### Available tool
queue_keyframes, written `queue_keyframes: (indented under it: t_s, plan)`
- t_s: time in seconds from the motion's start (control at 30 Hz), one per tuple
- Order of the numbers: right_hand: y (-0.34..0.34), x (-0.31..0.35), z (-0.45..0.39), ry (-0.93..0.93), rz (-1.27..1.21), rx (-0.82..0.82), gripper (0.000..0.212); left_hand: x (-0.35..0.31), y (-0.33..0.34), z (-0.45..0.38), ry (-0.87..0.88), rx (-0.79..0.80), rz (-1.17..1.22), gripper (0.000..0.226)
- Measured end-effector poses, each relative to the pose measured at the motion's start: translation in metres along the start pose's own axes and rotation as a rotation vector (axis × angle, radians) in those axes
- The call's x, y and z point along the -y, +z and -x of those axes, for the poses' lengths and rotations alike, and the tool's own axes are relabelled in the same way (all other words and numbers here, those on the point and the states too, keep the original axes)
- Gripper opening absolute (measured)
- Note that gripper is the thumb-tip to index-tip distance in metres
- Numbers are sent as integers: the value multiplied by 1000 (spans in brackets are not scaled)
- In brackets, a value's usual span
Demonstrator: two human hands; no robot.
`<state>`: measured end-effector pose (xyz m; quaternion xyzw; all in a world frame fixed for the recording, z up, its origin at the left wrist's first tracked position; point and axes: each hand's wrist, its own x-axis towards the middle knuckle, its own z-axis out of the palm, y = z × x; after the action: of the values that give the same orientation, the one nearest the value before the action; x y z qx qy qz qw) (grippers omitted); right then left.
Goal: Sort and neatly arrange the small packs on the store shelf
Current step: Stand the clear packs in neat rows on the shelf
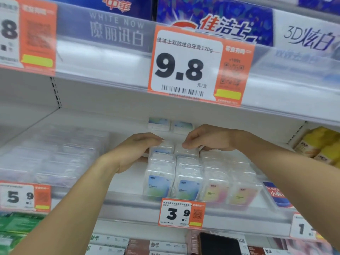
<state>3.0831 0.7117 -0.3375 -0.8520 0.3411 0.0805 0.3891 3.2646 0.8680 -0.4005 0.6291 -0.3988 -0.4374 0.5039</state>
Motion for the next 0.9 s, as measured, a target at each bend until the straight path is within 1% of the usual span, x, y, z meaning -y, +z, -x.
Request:
queue_keyframes:
  t_s: [0.13,0.17,0.33,0.5,0.63,0.7,0.77,0.87,0.9]
  plan:
    - [2,-1,-2,1,4,-17,43,-2,1,2,-6,3,5,22]
    - [2,-1,-1,2,-1,-10,43,-2,1,3,-7,10,1,22]
    - [4,0,2,-5,-4,37,23,-5,4,6,-9,43,10,22]
    - [5,-1,0,-12,-29,50,27,-9,6,10,-16,94,-18,23]
    - [5,-2,-1,-10,-16,75,21,-10,5,12,-13,113,-24,23]
    - [5,-2,-1,-17,-15,82,21,-10,4,13,-12,133,-23,24]
    - [3,-2,-1,-29,-19,98,29,-10,4,13,-10,152,-26,24]
    - [3,0,0,-5,-16,119,51,-11,4,14,-10,164,-31,25]
    - [4,1,0,14,-13,137,54,-12,4,14,-10,169,-32,25]
